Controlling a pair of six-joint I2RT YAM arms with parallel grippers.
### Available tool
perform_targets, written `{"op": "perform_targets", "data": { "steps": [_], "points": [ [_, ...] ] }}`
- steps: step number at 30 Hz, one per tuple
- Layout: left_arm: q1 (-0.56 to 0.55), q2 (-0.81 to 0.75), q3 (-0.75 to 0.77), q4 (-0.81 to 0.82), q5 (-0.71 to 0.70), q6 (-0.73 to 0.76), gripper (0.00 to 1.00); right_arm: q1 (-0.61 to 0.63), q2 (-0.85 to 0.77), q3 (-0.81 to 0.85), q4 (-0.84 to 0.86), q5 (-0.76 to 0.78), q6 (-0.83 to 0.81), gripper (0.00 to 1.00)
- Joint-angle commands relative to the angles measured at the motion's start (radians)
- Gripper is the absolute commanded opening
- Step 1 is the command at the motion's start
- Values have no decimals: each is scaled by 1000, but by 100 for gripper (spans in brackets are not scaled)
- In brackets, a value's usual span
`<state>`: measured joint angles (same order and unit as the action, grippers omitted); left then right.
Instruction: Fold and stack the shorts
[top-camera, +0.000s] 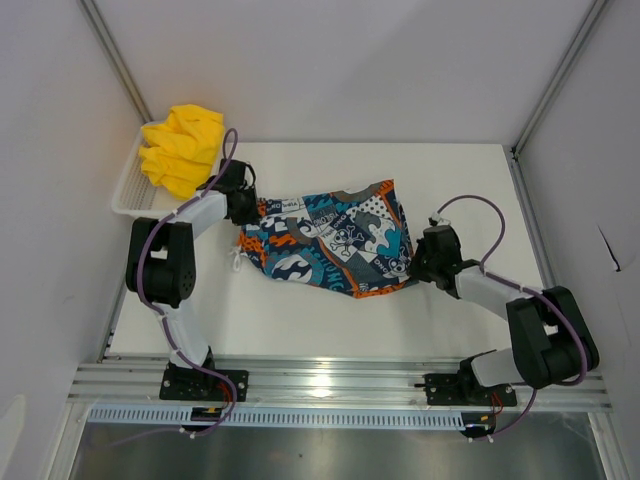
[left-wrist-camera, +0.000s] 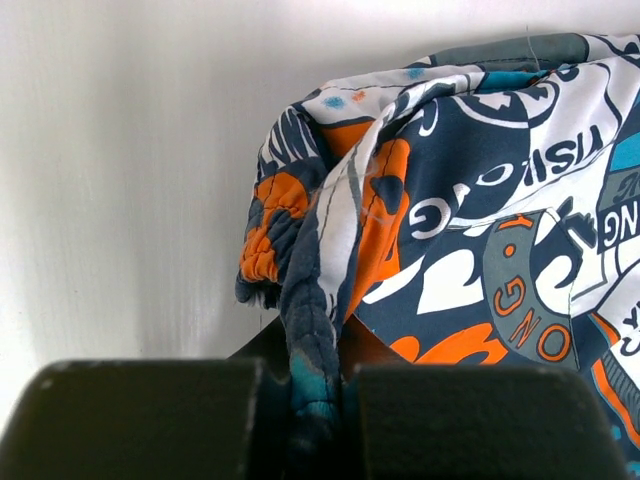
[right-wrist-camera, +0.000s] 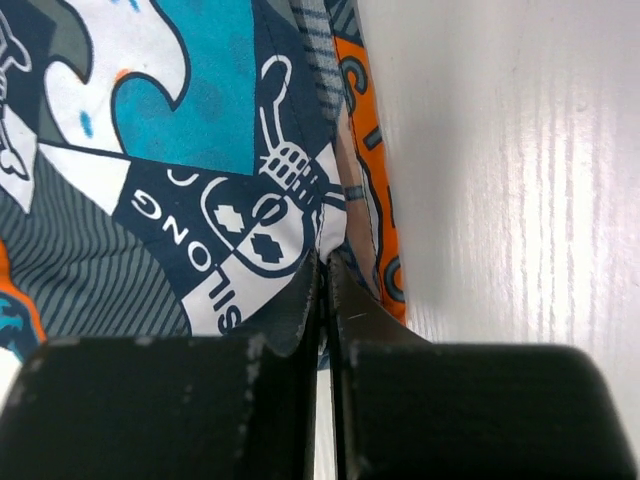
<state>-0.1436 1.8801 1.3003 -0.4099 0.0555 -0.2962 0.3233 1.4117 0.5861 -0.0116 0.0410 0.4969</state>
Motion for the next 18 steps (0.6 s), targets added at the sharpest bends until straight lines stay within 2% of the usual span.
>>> {"op": "perform_targets", "data": {
  "steps": [1,6,9,17,18],
  "points": [
    [10,-16,22,13,0,-6,0,-6,-77,9,-60,55,9,0],
    [12,-18,25,8,-14,-12,0,-7,-152,-8,-122,199,52,0],
    [12,-13,28,3,-19,-14,0,-15,-172,-9,-166,235,55,0],
    [12,-19,22,14,12,-14,0,-26,-160,-49,-134,111,22,0],
    [12,-19,21,16,20,-17,0,-23,-160,-55,-130,103,16,4]
  ]
}}
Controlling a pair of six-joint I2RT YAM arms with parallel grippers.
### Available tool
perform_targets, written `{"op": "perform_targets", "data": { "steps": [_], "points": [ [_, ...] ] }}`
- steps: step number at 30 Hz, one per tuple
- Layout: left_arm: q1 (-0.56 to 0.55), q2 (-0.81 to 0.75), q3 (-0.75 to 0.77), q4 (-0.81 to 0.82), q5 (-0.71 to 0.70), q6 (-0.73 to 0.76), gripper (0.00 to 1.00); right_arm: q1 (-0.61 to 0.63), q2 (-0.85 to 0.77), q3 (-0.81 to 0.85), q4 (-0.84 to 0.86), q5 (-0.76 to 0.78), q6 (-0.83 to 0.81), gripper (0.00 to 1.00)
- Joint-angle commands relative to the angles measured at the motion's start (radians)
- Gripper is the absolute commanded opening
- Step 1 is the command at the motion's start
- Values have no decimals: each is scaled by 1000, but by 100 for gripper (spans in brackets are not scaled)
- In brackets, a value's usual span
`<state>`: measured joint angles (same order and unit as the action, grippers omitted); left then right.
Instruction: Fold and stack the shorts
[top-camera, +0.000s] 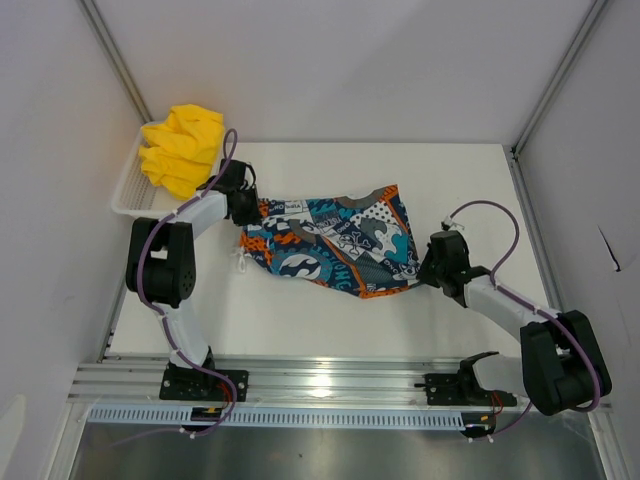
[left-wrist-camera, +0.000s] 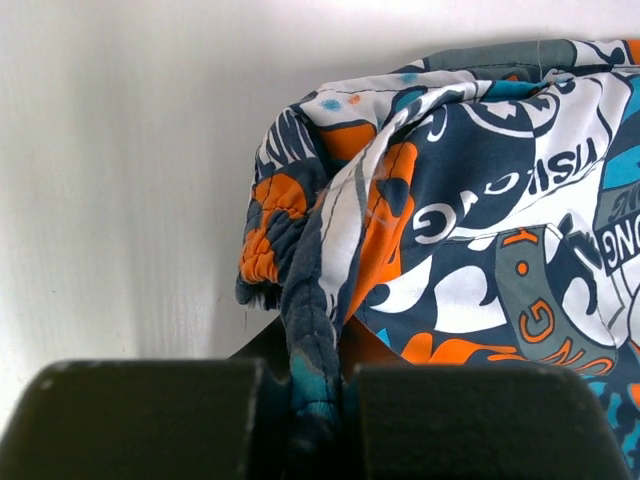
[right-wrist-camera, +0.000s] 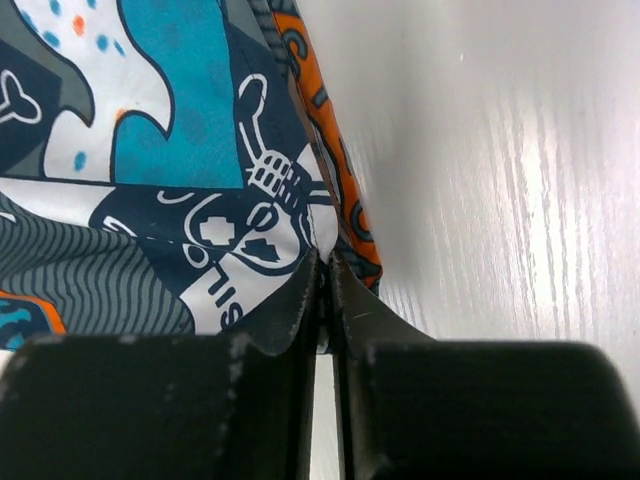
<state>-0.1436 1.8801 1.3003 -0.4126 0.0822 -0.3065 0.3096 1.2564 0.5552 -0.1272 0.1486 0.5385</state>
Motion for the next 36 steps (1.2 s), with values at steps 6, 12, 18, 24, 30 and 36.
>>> {"op": "perform_targets", "data": {
  "steps": [6,12,18,24,30,36],
  "points": [
    [9,-27,1,29,53,-49,0,-10,-15,2,-3,-20,-49,41],
    [-11,-39,10,-5,27,-65,0,61,-6,119,18,22,-68,45],
    [-33,-50,47,-61,-7,-77,0,186,121,268,175,-15,-86,44],
    [-56,-49,70,-78,-32,-82,0,96,365,471,215,-113,-149,50],
    [-57,-49,77,-71,-50,-66,0,-1,541,644,202,-187,-244,56],
    [-57,-30,108,-81,-56,-57,0,-56,659,752,207,-176,-313,57]
  ]
}}
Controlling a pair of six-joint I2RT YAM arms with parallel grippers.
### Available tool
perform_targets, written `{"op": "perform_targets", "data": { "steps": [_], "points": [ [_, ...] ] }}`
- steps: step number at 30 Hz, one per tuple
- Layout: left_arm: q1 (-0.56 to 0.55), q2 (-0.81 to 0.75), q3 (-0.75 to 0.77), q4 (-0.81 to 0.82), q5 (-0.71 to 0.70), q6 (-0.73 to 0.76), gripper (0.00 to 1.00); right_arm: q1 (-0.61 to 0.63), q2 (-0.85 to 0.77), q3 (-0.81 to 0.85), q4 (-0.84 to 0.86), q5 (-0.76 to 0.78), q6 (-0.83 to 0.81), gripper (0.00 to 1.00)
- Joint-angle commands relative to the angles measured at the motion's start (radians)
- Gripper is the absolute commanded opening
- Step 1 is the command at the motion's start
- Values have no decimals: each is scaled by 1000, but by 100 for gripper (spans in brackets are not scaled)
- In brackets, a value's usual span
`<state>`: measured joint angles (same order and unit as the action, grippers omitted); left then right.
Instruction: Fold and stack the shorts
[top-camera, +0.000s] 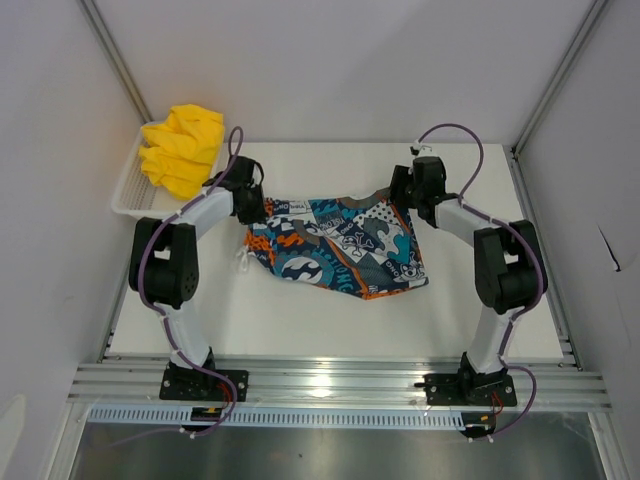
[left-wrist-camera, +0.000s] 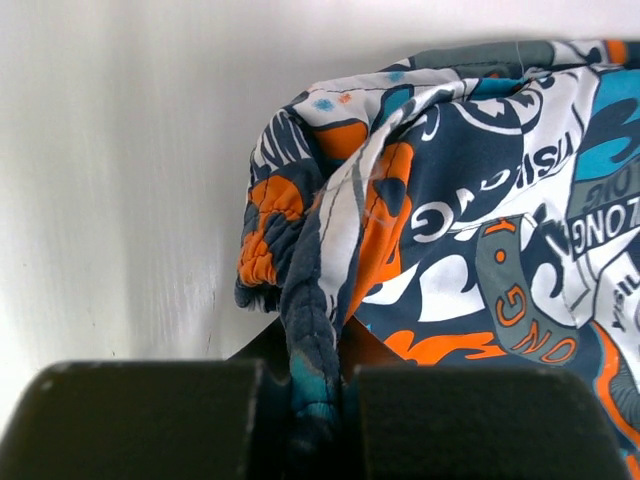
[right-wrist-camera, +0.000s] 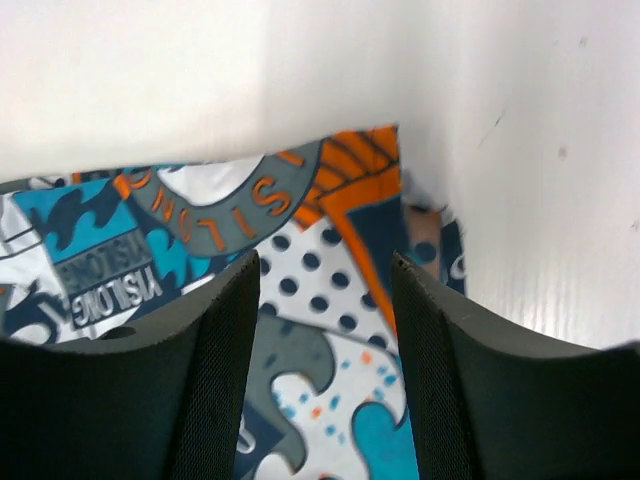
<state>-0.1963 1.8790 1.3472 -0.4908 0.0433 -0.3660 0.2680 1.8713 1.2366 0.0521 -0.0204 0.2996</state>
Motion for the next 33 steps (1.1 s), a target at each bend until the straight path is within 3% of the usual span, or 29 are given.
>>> {"op": "perform_targets", "data": {
  "steps": [1,12,17,18,22,26,31,33],
  "points": [
    [-5,-27,67,-5,-17,4,0,-18,61,87,22,-3,-85,57],
    [-5,12,115,-2,-11,21,0,-38,238,274,8,-32,-111,51],
    [-6,31,132,-6,-10,25,0,-52,272,307,6,-26,-105,22],
    [-6,32,141,-9,-10,29,0,-55,278,313,5,-20,-103,12],
    [-6,43,153,-23,-26,33,0,-73,302,368,-24,20,-90,0],
    [-6,51,164,-25,-29,35,0,-88,331,415,-40,45,-85,0],
    [-8,66,182,-29,-33,35,0,-90,351,448,-46,46,-89,10],
    [-9,69,181,-29,-33,33,0,-89,347,460,-46,59,-88,47]
  ]
}}
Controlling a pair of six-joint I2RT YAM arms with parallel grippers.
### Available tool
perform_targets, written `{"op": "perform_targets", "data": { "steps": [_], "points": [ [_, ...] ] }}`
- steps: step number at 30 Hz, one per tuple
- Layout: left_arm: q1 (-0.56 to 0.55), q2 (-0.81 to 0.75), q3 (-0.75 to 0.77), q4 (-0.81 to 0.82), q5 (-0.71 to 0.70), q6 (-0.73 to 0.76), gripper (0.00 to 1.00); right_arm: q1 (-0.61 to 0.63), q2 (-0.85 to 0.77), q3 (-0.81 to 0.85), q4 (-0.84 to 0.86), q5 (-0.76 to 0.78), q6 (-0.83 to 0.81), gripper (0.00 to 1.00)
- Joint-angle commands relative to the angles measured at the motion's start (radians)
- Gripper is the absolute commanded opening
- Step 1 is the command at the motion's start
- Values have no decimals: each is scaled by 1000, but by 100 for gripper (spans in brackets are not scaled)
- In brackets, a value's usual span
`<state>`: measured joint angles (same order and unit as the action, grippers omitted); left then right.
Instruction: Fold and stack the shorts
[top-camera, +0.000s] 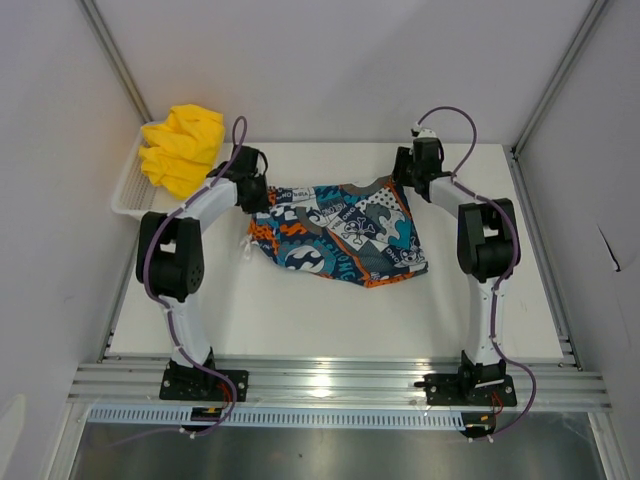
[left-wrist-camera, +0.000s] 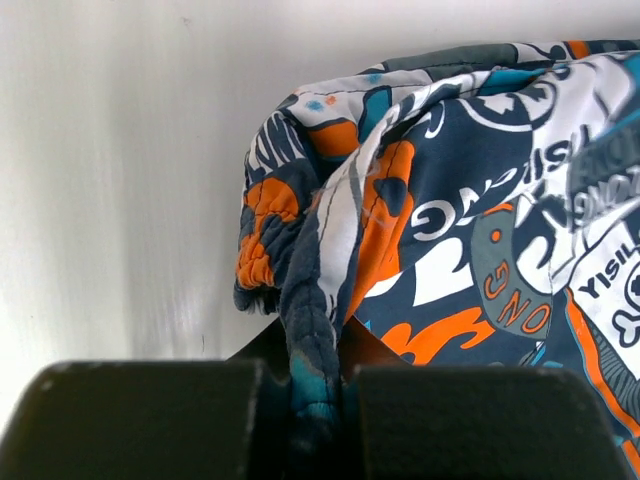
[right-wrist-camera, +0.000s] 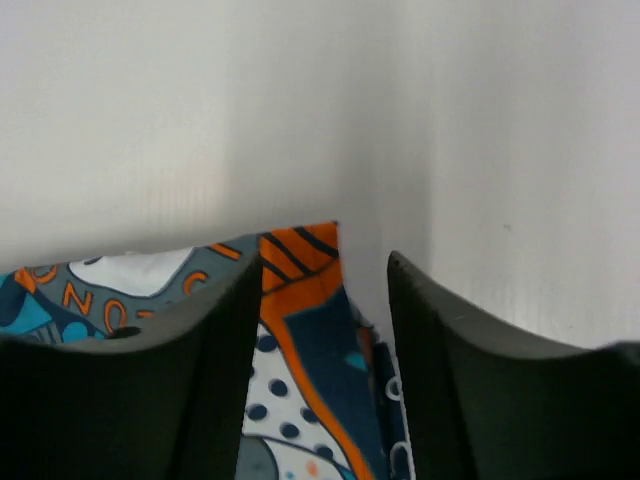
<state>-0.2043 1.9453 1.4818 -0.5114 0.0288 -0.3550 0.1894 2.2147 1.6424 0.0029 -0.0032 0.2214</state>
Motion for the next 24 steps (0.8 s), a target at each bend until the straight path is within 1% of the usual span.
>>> {"op": "perform_targets", "data": {
  "steps": [1,2,3,4,6,7,8,9,10,11,12,14,15,17,18,19,23,24],
  "points": [
    [-1,4,48,-12,-20,19,0,-11,-1,56,3,49,-10,59],
    [-1,6,49,-12,-20,18,0,-11,-10,45,3,49,-8,69],
    [-1,10,51,-13,-21,10,0,-10,-39,36,3,51,-2,72],
    [-1,12,66,-27,-23,5,0,-10,-56,25,2,51,2,74],
    [-1,26,80,-51,-24,-12,0,-2,-113,-16,3,55,24,74],
    [-1,27,99,-76,-24,-19,0,2,-137,-67,8,57,33,72],
    [-3,29,103,-85,-24,-25,0,10,-165,-103,44,40,42,68],
    [-3,29,107,-91,-55,-36,0,28,-221,-140,63,37,64,65],
    [-3,29,121,-101,-58,-41,0,39,-249,-176,80,37,75,59],
    [-3,29,129,-120,-61,-44,0,51,-277,-244,112,37,85,53],
    [-3,36,143,-133,-66,-47,0,82,-321,-277,129,28,96,48],
    [-4,40,169,-171,-73,-48,0,110,-360,-369,167,20,128,35],
    [-4,47,187,-185,-84,-47,0,126,-392,-397,178,26,139,24],
    [-4,56,225,-216,-95,-44,0,175,-418,-450,215,25,165,11],
    [-4,73,247,-248,-107,-38,0,236,-446,-526,239,40,179,0],
    [-4,82,291,-263,-112,-32,0,260,-451,-542,240,54,183,0],
    [-4,125,365,-337,-121,-19,0,364,-449,-619,255,58,213,0],
    [-4,139,383,-348,-130,-19,0,407,-437,-624,246,81,216,0]
  ]
}}
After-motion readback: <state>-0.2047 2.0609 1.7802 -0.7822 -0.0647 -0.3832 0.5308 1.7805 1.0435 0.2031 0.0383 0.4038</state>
